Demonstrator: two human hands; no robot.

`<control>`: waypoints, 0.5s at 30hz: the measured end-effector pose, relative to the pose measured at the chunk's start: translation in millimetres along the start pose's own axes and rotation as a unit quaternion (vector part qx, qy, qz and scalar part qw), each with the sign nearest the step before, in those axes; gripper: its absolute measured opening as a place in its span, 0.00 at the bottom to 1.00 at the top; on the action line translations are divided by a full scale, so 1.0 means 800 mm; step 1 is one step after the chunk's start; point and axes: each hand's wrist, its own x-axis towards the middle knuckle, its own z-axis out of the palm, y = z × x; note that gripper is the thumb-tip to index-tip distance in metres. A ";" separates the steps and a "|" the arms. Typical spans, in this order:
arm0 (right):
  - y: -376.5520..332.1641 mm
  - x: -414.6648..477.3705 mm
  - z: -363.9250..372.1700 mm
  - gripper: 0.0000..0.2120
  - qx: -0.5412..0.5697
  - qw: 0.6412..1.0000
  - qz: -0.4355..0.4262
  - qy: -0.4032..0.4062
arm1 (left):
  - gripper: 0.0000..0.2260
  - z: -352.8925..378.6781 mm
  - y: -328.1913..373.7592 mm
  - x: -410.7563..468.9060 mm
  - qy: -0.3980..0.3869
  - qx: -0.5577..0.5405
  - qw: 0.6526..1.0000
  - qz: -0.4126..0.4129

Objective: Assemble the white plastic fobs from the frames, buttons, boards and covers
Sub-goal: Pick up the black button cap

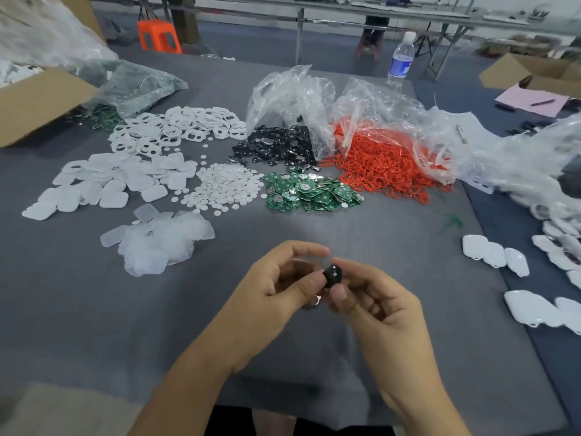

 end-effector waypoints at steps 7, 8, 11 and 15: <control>0.016 0.010 -0.014 0.09 0.009 1.000 0.023 0.002 | 0.10 0.000 -0.044 0.014 0.108 0.060 0.992 -0.010; 0.019 0.013 -0.018 0.08 -0.002 1.000 0.027 0.009 | 0.16 -0.002 -0.056 0.016 0.147 0.147 0.978 -0.013; 0.031 0.028 -0.032 0.09 -0.123 0.992 0.018 0.024 | 0.34 -0.002 -0.084 0.021 0.162 0.359 0.919 -0.025; 0.044 0.053 -0.044 0.13 -0.365 0.930 -0.007 -0.037 | 0.37 -0.002 -0.107 0.028 0.127 0.473 0.872 -0.011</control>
